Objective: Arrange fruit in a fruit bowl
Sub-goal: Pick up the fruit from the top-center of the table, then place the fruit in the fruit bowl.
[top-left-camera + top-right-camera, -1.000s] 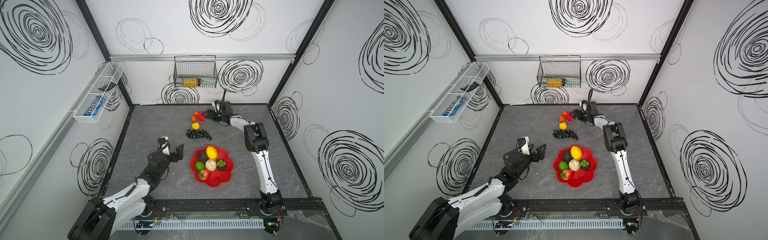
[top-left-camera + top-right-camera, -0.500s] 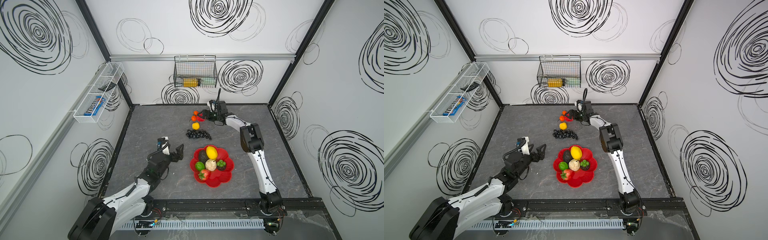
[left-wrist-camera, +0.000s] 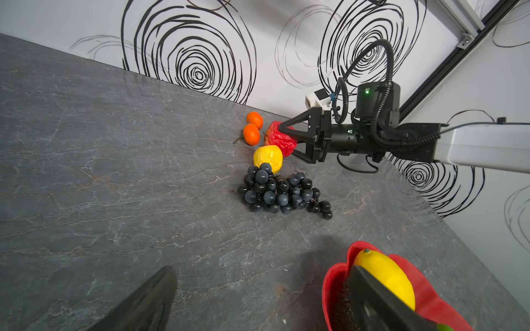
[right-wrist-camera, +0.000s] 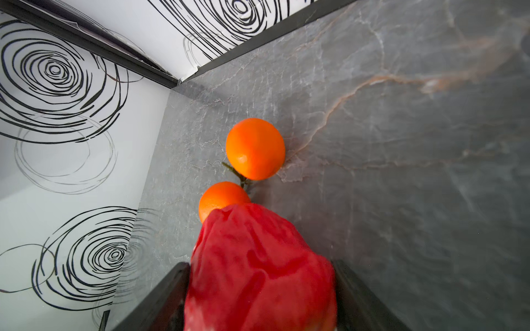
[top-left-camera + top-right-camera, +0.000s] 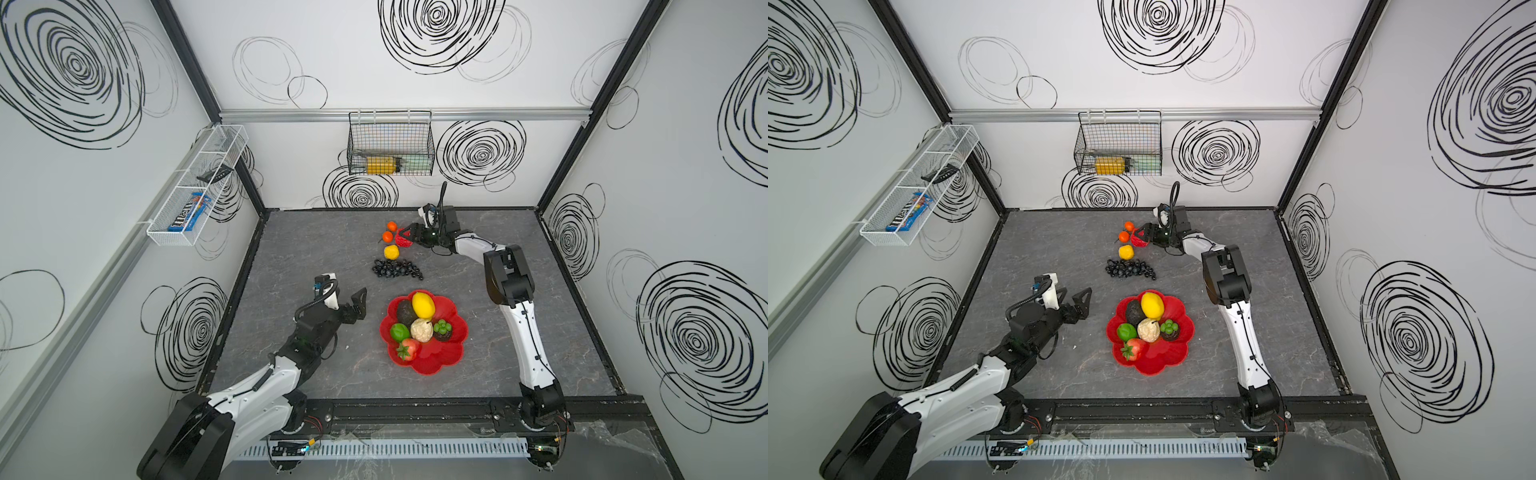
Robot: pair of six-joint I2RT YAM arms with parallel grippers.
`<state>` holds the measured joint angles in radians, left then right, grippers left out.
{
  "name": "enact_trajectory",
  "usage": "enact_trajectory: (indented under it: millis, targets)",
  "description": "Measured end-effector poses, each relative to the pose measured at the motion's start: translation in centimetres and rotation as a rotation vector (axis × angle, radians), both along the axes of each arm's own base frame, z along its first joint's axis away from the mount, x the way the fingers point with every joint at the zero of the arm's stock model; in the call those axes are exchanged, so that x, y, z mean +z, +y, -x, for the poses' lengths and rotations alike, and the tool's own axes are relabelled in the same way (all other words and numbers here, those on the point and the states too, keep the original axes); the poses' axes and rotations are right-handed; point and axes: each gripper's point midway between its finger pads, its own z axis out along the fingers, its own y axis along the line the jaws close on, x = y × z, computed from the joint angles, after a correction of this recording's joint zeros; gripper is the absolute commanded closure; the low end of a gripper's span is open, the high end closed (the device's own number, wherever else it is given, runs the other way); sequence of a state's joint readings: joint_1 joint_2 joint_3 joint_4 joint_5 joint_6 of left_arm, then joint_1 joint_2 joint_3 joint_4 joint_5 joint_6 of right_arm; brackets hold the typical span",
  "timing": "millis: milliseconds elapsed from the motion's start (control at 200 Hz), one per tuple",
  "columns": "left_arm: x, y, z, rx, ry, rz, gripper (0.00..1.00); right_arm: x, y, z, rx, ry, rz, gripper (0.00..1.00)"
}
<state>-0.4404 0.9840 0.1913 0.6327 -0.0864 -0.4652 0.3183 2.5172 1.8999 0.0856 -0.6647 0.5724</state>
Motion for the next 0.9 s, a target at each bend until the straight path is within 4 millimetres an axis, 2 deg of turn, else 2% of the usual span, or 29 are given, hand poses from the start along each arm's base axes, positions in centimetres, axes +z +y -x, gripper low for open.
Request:
enact_trajectory:
  millis: [115, 245, 340, 545, 690, 901]
  targets:
    - [-0.1, 0.0, -0.1, -0.005, 0.002, 0.01, 0.02, 0.0, -1.2, 1.7, -0.019, 0.036, -0.002, 0.27]
    - [0.0, -0.2, -0.2, -0.017, 0.0, 0.019, 0.03, 0.7, -3.4, 3.6, -0.057, 0.065, -0.012, 0.27]
    - [-0.1, -0.7, -0.1, -0.045, 0.002, 0.028, 0.04, 2.2, -5.2, 4.9, -0.084, 0.056, -0.025, 0.28]
    - [0.3, -2.0, 0.2, -0.114, -0.009, 0.071, 0.06, 6.7, -8.1, 7.3, -0.12, -0.012, -0.064, 0.28]
    - [0.9, -3.1, 0.4, -0.177, -0.025, 0.111, 0.09, 8.8, -8.6, 11.0, -0.098, -0.035, -0.088, 0.29]
    - [0.8, -4.8, 1.0, -0.276, -0.012, 0.151, 0.13, 10.0, -9.0, 17.1, -0.05, -0.028, -0.111, 0.29]
